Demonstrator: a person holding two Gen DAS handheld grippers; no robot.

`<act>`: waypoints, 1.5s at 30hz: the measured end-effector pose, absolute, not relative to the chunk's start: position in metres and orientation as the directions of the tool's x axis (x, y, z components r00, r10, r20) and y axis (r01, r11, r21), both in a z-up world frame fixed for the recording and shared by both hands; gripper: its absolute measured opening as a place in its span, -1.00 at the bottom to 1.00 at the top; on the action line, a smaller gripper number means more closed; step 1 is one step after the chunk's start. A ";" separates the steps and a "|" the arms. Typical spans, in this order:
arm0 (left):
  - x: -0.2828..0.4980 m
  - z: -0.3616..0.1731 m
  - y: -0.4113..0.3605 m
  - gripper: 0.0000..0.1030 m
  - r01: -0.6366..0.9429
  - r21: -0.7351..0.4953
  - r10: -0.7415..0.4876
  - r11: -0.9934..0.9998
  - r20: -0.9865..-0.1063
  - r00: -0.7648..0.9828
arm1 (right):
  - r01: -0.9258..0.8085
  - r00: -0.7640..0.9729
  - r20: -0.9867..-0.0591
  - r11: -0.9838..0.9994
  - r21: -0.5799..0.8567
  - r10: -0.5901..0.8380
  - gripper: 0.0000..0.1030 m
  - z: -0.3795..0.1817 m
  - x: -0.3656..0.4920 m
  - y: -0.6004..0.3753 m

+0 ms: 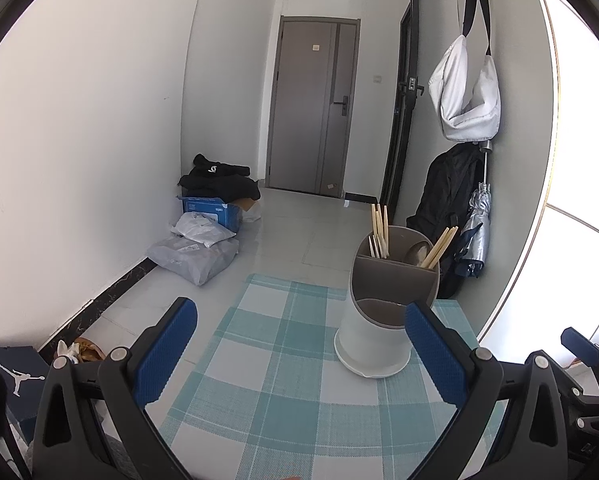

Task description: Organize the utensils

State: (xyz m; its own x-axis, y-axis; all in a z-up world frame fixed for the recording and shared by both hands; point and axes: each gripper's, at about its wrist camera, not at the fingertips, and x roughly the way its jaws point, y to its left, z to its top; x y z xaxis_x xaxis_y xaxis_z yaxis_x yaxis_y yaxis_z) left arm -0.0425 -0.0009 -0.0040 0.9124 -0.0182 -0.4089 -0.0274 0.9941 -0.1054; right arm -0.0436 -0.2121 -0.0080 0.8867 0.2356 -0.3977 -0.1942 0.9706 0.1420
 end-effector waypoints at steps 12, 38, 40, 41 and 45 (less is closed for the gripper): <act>-0.041 -0.005 0.000 0.98 -0.037 -0.113 -0.014 0.993 -0.419 0.908 | -0.184 0.890 -0.395 0.972 0.144 0.227 1.00 -0.007 -0.044 -0.212; -0.038 -0.008 -0.001 0.98 -0.050 -0.113 -0.005 0.992 -0.439 0.898 | -0.179 0.890 -0.399 0.973 0.144 0.222 1.00 -0.007 -0.046 -0.211; -0.038 -0.008 -0.002 0.98 -0.035 -0.115 -0.020 0.993 -0.445 0.895 | -0.179 0.889 -0.400 0.973 0.145 0.223 1.00 -0.007 -0.045 -0.211; -0.038 -0.008 -0.003 0.98 -0.027 -0.114 -0.027 0.993 -0.448 0.893 | -0.179 0.888 -0.402 0.973 0.146 0.224 1.00 -0.008 -0.045 -0.211; -0.039 -0.008 -0.007 0.98 -0.026 -0.095 -0.019 0.995 -0.444 0.896 | -0.178 0.881 -0.416 0.972 0.151 0.225 1.00 -0.010 -0.043 -0.210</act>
